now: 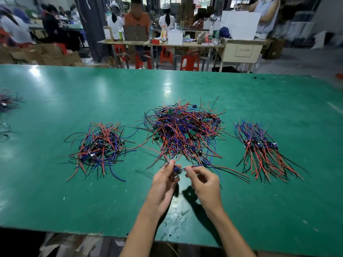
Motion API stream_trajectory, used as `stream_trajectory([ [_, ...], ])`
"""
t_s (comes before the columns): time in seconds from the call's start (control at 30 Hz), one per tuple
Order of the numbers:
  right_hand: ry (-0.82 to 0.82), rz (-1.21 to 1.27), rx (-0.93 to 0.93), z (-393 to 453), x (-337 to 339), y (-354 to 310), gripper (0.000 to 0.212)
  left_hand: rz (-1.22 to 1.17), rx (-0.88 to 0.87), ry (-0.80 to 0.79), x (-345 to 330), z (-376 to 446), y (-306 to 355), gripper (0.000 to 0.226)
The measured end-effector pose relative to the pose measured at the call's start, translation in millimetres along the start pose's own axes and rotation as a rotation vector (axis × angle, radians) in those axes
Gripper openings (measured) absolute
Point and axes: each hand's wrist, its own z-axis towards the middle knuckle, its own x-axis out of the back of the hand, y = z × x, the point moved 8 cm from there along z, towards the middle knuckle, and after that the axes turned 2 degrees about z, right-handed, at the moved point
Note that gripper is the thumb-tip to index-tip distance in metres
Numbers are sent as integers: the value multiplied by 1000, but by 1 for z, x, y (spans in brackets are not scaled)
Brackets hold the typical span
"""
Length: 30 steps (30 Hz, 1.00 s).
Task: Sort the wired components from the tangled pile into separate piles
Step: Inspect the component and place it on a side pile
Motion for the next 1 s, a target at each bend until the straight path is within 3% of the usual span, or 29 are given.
stream_trajectory([
  [0.3,31,275,-169,2,10,9,18,158,-132,-71,-5,-8,3,19],
  [0.47,1,521,-305,2,15,17,19,321,-198,-251,-18,-14,2,41],
  [0.6,24,684,-380,1,23,25,18,338,-191,-211,-19,-9,0,16],
  [0.77,-36,537,-332,2,22,26,18,397,-41,-306,-29,-7,-10,25],
  [1.0,-16,271,-147,-4,15,13,21,500,-83,-379,-29,-11,-10,27],
])
